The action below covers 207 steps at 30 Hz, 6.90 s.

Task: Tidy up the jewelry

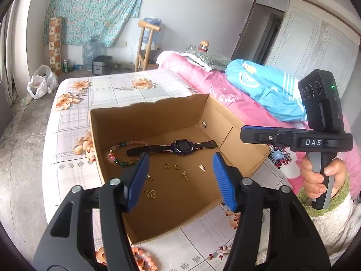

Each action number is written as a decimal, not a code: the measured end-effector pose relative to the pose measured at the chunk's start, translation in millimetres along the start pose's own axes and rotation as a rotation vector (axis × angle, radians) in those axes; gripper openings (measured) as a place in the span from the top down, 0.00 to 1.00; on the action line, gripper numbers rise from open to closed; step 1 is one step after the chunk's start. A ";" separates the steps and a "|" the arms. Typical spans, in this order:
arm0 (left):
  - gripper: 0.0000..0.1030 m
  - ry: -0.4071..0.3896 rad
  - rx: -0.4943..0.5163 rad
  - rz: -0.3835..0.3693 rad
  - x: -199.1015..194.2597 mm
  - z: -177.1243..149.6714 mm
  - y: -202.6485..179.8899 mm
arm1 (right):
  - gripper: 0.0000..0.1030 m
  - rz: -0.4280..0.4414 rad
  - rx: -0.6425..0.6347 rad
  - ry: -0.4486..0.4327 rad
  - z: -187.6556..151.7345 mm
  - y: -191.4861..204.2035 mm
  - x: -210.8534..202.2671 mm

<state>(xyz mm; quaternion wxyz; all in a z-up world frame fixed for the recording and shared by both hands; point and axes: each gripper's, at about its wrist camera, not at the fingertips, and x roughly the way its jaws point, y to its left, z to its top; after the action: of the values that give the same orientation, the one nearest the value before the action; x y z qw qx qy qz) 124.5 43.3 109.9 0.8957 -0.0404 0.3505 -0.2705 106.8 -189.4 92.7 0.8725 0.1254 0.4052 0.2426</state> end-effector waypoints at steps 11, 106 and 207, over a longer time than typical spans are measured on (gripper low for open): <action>0.16 -0.023 -0.106 0.007 -63.4 -70.8 17.5 | 0.26 0.018 -0.013 -0.150 -70.2 12.9 -74.2; 0.54 0.114 -0.006 0.258 17.1 -157.7 -11.4 | 0.06 -0.573 -0.005 0.144 -154.0 -40.3 61.6; 0.68 0.305 0.054 0.216 71.0 -150.9 -69.6 | 0.88 -0.240 -0.074 -0.017 -157.7 -9.2 22.5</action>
<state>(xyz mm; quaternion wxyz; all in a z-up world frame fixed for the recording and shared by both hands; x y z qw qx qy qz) 37.9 -34.7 -28.2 0.8568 0.0628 0.4771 -0.1852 1.2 -181.9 -26.6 0.9027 0.0458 0.4006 0.1500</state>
